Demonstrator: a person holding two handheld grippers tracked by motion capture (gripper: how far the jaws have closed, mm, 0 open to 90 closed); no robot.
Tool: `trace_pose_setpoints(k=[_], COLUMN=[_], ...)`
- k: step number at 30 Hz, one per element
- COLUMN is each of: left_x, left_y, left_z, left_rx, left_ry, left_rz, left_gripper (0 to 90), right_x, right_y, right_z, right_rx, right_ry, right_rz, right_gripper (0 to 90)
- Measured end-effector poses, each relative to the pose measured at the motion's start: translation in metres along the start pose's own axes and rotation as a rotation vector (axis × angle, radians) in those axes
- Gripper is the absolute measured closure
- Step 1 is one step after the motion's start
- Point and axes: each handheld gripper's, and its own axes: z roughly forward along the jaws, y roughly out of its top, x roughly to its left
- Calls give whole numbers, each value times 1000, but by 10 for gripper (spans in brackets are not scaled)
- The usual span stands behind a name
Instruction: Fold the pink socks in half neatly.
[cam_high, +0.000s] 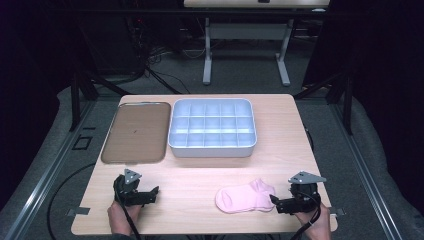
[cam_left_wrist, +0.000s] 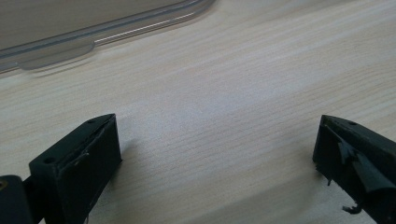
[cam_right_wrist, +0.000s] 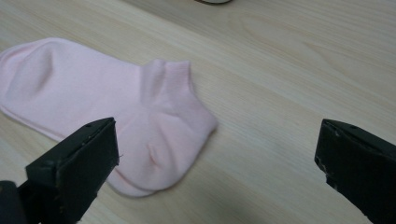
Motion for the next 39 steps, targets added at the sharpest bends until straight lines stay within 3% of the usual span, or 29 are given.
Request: trace_pose_setpoints(k=[9,14,25,28,35,39], left_x=[0,0,0,0,0,0], left_y=[0,0,0,0,0,0], left_z=[0,0,0,0,0,0], left_rx=[-1,-1,-2,-2,-2,-2], left_ry=[2,1,1,1,1,1], left_rz=[-2,-4,-4,-4,-4,-3], left_gripper=[11,13,13,13,14,14], right_x=[25,45,68,71,75,75], right_y=[13,19,28,28,29,29], right_z=[13,19,45,50,63,66], right_rx=[17,38,98,113,153,176], right_ry=[52,67,149,149,151,130], right_rz=[-58,-131,-177,-184,-179,-178], right_gripper=[0,0,34,40,225,291])
